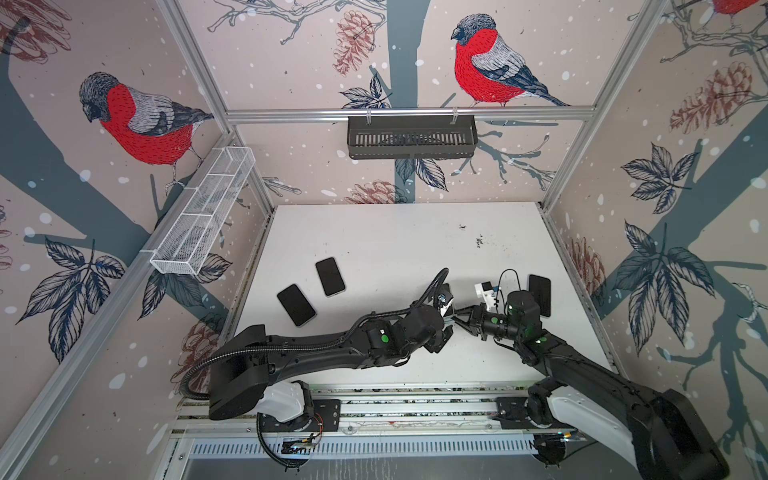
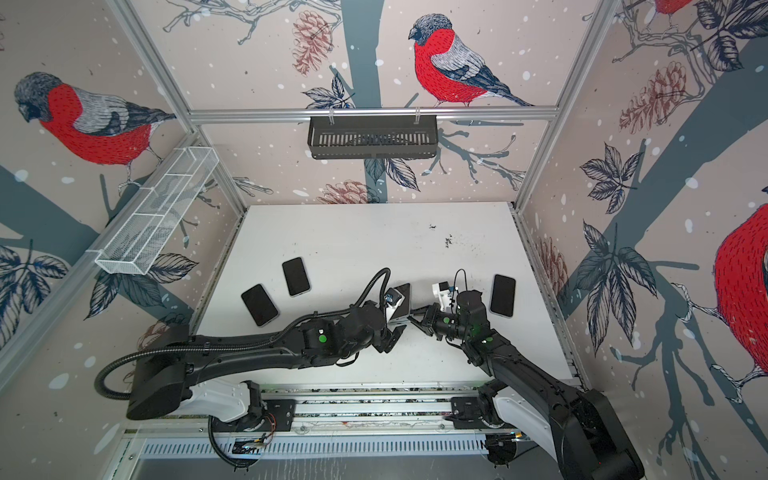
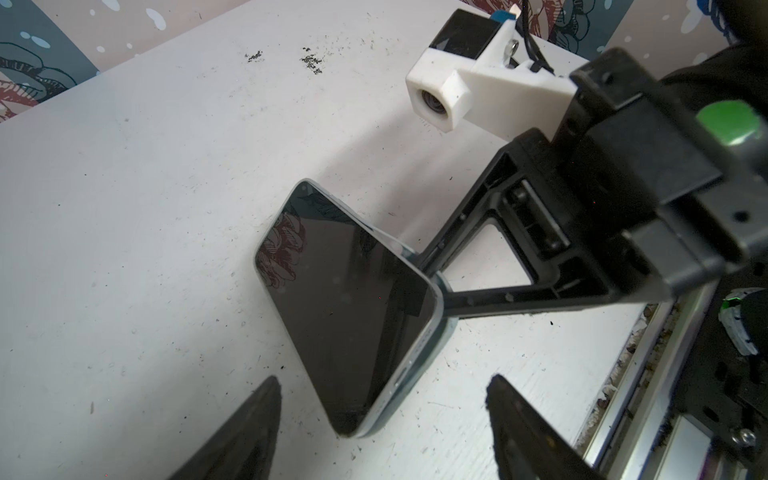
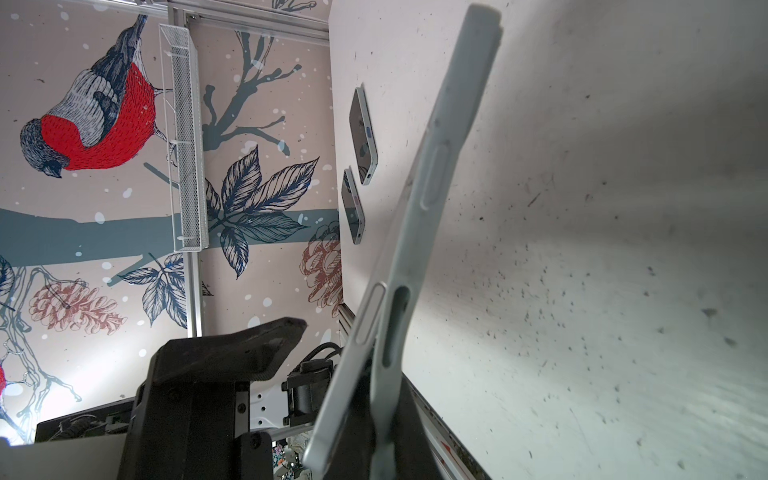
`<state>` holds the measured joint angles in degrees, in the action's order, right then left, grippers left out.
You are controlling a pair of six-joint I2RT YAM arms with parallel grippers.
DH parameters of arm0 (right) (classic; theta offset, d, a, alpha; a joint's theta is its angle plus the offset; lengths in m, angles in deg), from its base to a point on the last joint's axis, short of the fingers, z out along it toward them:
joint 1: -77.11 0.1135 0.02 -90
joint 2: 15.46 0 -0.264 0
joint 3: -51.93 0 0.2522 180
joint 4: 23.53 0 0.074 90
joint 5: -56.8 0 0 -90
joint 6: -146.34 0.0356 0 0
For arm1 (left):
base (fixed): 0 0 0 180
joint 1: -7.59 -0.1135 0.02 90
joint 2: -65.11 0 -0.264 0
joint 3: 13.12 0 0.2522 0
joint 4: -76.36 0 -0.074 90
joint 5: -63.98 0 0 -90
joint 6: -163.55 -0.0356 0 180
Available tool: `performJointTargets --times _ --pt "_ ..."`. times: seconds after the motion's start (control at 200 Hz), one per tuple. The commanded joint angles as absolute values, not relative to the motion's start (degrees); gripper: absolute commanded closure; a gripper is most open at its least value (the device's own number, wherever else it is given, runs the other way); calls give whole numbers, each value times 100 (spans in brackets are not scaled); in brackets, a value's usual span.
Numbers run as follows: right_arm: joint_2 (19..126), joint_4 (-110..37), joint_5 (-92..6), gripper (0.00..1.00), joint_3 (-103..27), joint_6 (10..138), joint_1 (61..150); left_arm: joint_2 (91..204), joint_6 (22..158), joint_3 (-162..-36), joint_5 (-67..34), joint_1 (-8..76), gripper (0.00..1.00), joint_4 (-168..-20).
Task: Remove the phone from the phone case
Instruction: 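Pull the pale blue case off the phone with the right gripper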
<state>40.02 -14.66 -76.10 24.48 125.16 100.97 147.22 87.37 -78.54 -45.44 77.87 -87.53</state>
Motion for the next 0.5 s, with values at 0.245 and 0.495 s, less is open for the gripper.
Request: performJointTargets --times 0.245,0.495 --pt "3815 -1066 -7794 99 2583 12428 10105 15100 8631 -8011 -5067 7793 30 -8923" --pt "3771 -1031 -7837 99 2654 12411 10137 15256 8685 -8164 -5587 7790 42 -8680"
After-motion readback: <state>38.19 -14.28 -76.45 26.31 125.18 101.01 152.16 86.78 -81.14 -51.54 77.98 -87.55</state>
